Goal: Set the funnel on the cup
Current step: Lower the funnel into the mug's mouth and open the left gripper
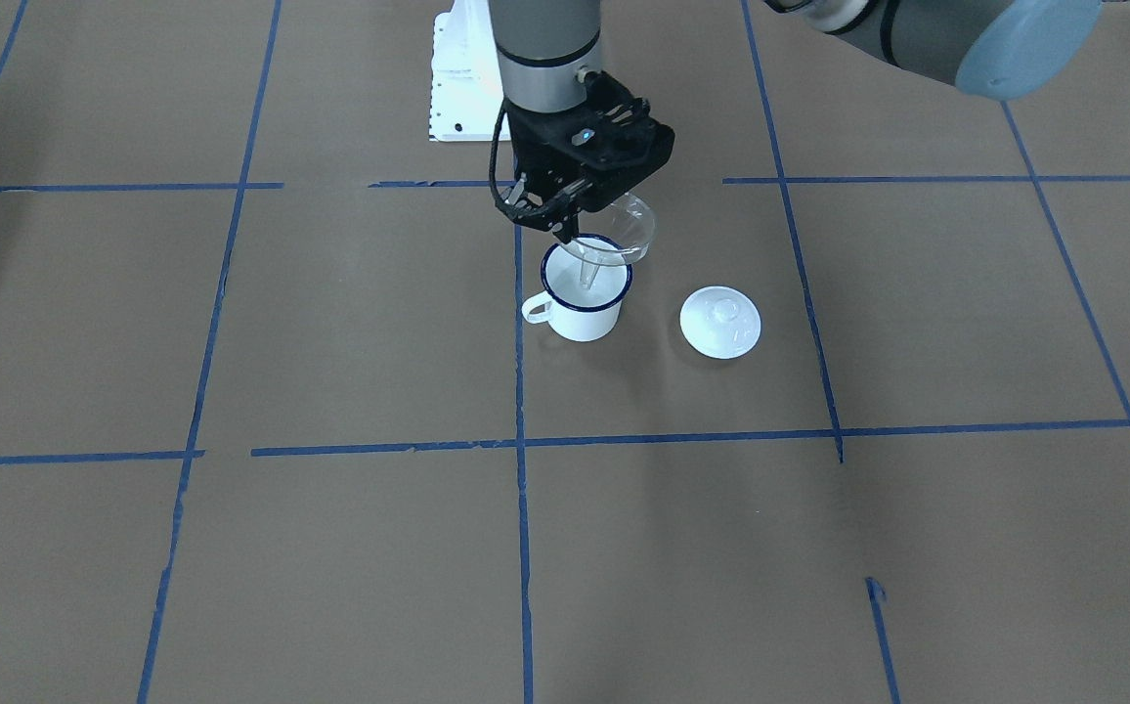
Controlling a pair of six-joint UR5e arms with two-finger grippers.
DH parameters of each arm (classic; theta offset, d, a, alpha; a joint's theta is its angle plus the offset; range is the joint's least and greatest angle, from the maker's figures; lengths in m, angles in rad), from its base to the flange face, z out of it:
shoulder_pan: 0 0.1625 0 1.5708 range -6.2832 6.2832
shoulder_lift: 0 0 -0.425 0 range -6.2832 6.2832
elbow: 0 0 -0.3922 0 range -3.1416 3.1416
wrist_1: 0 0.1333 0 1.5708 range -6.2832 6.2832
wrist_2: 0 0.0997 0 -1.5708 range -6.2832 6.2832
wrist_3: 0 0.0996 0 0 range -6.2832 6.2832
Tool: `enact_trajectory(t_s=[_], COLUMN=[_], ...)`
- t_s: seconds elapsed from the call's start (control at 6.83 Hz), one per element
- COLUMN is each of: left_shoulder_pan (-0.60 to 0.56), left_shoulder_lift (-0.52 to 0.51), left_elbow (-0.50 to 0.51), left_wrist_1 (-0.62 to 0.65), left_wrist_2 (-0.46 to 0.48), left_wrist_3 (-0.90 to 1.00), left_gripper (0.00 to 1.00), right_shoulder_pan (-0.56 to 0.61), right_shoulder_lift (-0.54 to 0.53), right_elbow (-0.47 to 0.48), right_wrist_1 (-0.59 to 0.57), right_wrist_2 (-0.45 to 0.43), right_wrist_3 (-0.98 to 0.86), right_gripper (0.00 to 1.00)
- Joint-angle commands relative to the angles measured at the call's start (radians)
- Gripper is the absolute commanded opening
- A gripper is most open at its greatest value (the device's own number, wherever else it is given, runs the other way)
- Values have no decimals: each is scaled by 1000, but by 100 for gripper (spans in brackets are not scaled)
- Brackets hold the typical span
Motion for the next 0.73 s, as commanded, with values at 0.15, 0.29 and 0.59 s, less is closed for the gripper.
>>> enact_trajectory(t_s=[0.15, 0.29, 0.59], left_shoulder_pan=[1, 1, 18], left_shoulder_lift=[-95, -89, -83], left_elbow=[157, 163, 168], left_wrist_1=[111, 116, 110], left_wrist_2=[-37, -38, -52], left_wrist_3=[193, 213, 215], left_gripper=[0, 0, 0], right_shoulder_pan=[0, 0, 0], right_shoulder_lift=[0, 0, 0], right_elbow=[0, 0, 0], right_wrist_1=[0, 0, 0], right_wrist_2=[0, 0, 0], right_wrist_3=[0, 0, 0], right_gripper=[100, 100, 100])
